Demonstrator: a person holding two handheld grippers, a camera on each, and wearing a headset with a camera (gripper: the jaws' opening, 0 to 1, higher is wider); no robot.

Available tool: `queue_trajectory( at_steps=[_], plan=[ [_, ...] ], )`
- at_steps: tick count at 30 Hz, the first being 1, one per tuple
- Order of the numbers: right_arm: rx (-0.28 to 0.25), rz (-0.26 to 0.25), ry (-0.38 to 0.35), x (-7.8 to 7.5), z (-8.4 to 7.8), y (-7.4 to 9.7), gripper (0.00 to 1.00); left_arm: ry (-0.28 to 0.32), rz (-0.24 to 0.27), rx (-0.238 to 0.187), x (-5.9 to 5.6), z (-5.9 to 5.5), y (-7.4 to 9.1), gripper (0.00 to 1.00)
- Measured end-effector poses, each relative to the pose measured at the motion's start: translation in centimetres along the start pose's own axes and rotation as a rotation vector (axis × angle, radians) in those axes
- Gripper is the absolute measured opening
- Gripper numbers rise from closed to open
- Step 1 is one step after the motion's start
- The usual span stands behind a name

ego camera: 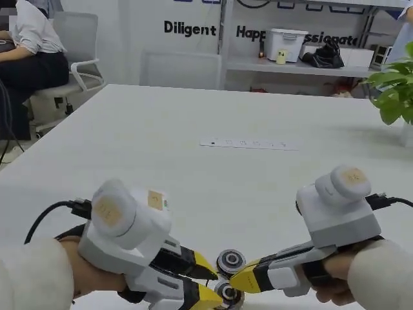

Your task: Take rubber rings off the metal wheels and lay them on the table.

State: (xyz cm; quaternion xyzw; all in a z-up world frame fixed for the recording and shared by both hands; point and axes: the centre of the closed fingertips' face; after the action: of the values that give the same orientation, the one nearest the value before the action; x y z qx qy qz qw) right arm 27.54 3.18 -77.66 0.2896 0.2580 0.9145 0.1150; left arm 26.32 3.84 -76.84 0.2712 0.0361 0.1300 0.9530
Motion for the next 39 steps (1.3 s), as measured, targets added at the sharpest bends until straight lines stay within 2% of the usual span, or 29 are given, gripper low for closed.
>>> queue_trajectory(
  at_steps=[4,6,10,13,19,27,32,34,39],
  plan=[
    [-0.009,0.012,-0.001,0.3,0.3,-0.1,0.00,-0.002,0.003,-0.013,0.1,0.1,0.9,0.37],
    [-0.005,0.010,0.006,0.4,0.3,-0.2,0.00,-0.013,0.016,0.008,0.3,-0.4,1.1,0.41],
    [-0.017,0.011,0.008,0.5,0.6,-0.2,0.00,-0.008,0.029,0.022,0.5,-1.2,1.5,0.45],
    [-0.031,0.018,0.010,1.0,1.1,-0.4,0.00,-0.033,0.051,0.046,0.8,-1.8,1.8,0.51],
    [-0.039,0.024,0.018,1.8,1.5,-1.2,0.00,-0.018,0.064,0.051,1.1,-2.3,2.5,0.58],
    [-0.005,0.007,0.070,2.3,0.9,-2.6,0.00,-0.009,0.082,0.074,0.9,-3.4,3.4,0.64],
    [0.040,0.002,0.145,2.5,0.0,-3.5,0.00,0.000,0.089,0.074,1.1,-3.4,3.4,0.65],
    [0.059,-0.024,0.186,2.0,-0.3,-3.7,0.00,0.001,0.088,0.073,1.1,-3.4,3.4,0.65],
    [0.075,-0.038,0.201,1.6,-0.6,-3.7,0.04,0.005,0.087,0.075,1.0,-3.5,3.4,0.65]
  ],
)
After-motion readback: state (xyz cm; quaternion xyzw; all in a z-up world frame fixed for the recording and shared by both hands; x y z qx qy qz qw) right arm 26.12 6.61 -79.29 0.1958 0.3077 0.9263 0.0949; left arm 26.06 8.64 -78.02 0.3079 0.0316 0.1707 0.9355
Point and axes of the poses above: the centre of the closed fingertips' face, and the gripper's own axes: y roughly backward along the fingers, x roughly to its left, z roughly out of its top, and after that the axes turned 2 degrees about z, right-handed
